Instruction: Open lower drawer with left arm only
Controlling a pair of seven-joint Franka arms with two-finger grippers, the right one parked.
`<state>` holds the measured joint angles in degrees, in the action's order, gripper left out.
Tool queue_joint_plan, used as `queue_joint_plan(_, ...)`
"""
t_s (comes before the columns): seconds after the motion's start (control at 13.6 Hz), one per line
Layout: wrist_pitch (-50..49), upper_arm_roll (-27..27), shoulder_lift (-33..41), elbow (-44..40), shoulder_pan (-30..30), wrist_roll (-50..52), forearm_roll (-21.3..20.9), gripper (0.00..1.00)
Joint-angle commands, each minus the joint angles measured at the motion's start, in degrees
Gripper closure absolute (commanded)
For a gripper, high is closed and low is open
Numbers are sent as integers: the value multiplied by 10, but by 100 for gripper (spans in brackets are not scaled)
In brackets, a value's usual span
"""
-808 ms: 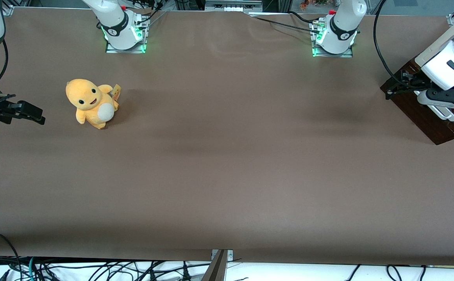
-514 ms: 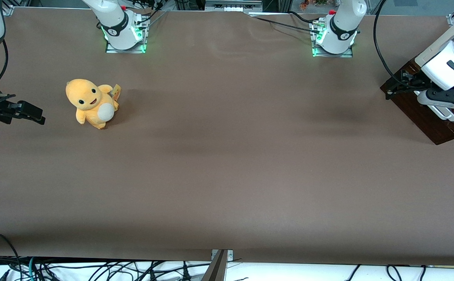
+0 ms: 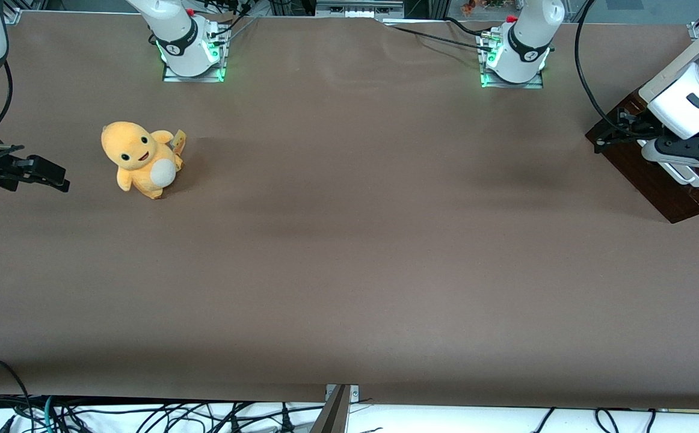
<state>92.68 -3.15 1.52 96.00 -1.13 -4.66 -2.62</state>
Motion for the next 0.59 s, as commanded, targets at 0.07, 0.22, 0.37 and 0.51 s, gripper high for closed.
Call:
queue_joint_plan(0.07,-12,-4,-9,-14,-3,-25,-21,0)
queue_joint_plan(0.22,-15,-5,-8,-15,-3,-17,-26,0)
queue_joint_plan(0.37,-17,-4,-8,-15,-1,-15,-24,0)
queue_joint_plan(0.51,-18,-4,-19,-15,0,-15,-24,0)
